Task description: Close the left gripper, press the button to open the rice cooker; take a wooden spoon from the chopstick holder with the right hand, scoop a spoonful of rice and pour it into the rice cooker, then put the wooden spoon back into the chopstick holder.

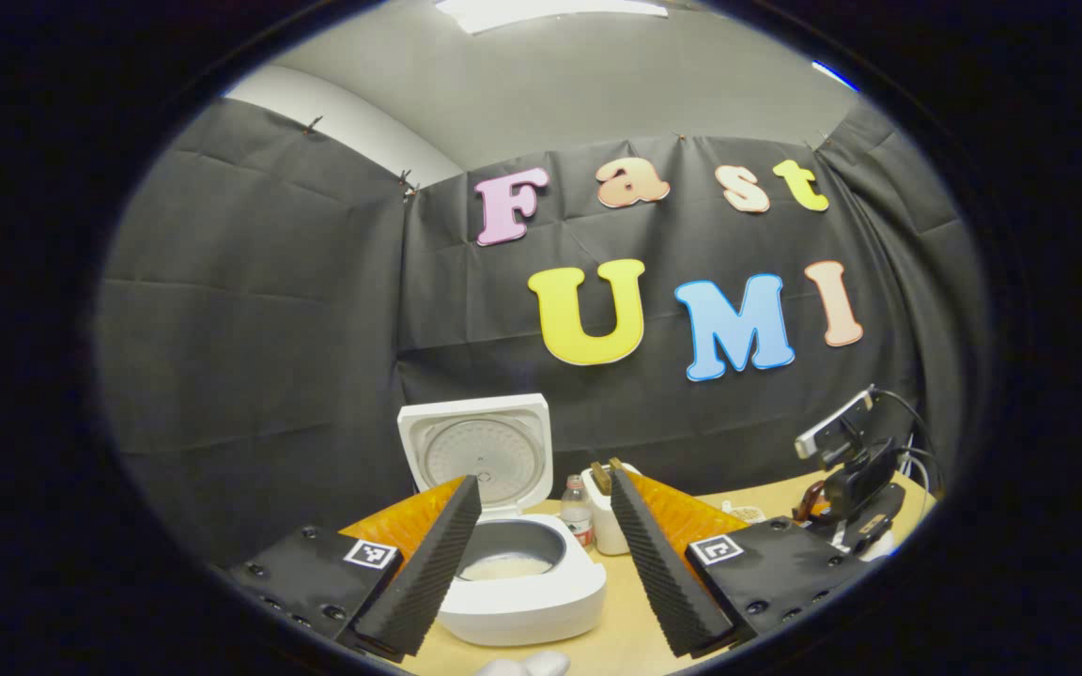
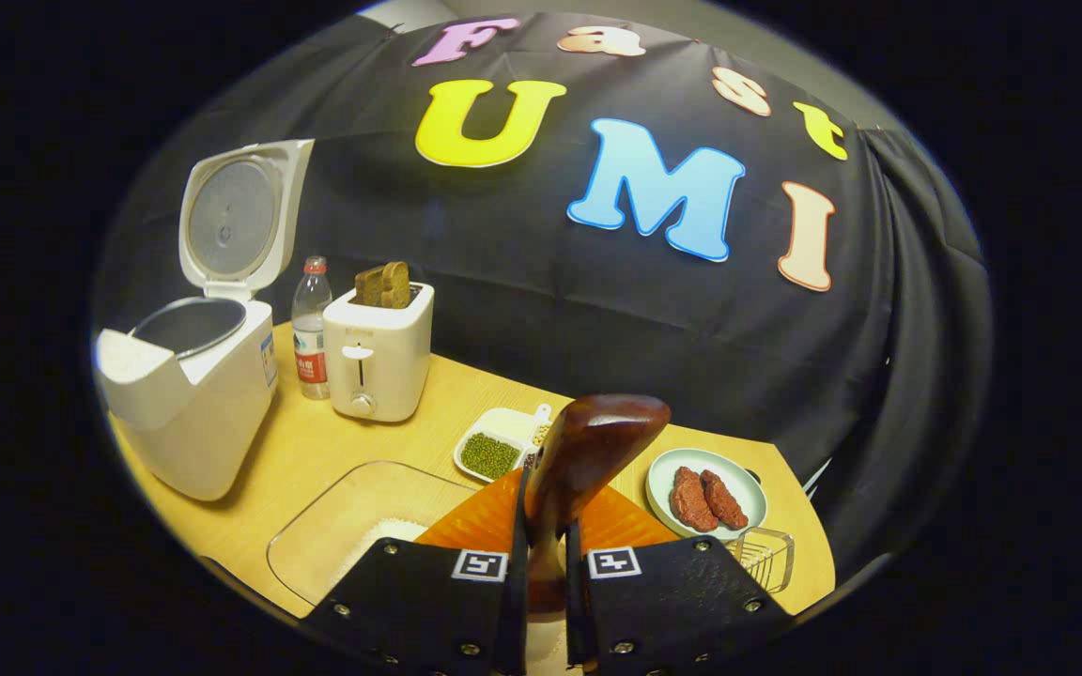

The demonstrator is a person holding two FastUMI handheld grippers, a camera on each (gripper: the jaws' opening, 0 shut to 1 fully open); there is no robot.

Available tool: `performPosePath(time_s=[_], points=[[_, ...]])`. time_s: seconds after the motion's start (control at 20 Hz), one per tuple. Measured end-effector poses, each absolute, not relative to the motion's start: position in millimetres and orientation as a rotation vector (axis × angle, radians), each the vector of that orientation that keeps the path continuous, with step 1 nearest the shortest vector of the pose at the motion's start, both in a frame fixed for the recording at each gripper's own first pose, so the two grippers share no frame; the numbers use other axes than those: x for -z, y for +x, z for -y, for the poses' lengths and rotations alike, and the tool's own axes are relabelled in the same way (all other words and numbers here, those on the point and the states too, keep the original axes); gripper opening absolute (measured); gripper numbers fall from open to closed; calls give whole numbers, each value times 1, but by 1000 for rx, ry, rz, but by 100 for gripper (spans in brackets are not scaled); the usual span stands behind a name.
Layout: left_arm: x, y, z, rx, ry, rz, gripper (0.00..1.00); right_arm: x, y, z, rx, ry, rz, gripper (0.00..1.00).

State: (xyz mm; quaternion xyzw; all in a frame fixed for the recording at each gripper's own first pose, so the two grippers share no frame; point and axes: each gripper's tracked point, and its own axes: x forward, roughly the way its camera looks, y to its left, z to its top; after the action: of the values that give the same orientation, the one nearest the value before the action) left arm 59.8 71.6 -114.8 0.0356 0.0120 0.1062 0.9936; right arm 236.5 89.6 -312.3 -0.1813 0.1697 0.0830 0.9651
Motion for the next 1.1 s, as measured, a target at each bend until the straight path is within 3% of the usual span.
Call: performPosePath(time_s=[0.25, 0.5, 0.8, 1.1], points=[[121, 61, -80, -221, 85, -40, 99, 344, 234, -94, -177, -479, -375, 17], [130, 64, -88, -228, 74, -63, 96, 351, 227, -113, -194, -375, -418, 17], [129, 65, -99, -234, 75, -61, 99, 353, 216, -143, -222, -157, -470, 17], [129, 68, -109, -241, 70, -69, 99, 351, 213, -164, -236, 236, -563, 17]])
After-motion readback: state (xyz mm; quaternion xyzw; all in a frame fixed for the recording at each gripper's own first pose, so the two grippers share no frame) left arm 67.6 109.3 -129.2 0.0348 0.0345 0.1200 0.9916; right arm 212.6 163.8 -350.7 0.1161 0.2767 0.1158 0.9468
